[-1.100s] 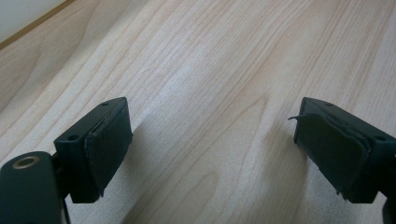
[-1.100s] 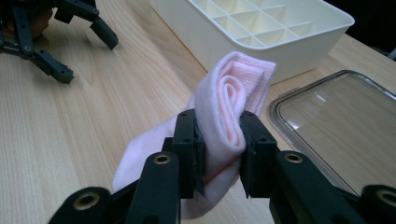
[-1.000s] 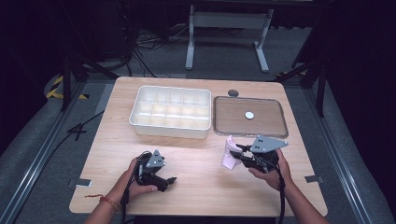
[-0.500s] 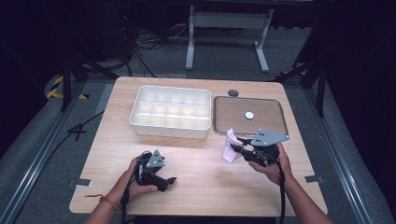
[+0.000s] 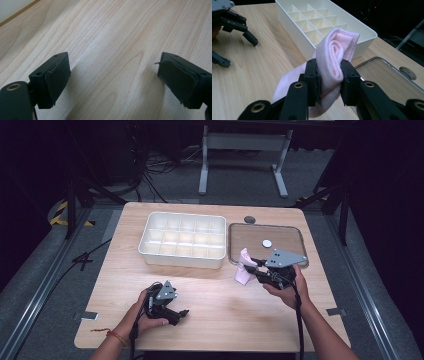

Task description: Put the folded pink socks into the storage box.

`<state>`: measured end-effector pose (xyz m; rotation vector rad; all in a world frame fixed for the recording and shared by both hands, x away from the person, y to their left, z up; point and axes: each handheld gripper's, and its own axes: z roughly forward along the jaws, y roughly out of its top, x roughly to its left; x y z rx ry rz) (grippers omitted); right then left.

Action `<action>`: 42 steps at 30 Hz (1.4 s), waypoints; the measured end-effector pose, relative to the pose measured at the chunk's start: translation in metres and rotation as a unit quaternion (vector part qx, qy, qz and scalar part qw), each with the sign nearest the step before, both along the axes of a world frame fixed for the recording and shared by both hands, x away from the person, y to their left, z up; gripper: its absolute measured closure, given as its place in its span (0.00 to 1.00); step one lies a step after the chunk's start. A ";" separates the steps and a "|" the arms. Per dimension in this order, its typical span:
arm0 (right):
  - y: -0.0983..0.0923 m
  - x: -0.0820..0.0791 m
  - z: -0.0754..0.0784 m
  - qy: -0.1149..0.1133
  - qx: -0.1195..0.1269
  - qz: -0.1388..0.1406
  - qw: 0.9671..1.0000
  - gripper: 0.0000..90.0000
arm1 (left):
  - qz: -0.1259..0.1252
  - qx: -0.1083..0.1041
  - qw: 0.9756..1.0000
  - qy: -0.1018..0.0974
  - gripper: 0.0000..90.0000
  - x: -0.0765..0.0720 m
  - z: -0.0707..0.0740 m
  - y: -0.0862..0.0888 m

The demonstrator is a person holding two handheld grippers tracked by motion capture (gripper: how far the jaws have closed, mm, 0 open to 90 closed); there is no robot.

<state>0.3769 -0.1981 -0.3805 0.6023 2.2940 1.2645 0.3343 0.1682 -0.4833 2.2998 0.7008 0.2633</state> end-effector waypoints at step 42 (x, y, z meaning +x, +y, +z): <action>0.072 0.055 0.023 -0.030 -0.050 -0.007 0.998 0.79 | 0.006 -0.001 1.000 0.002 0.13 -0.001 0.000 0.000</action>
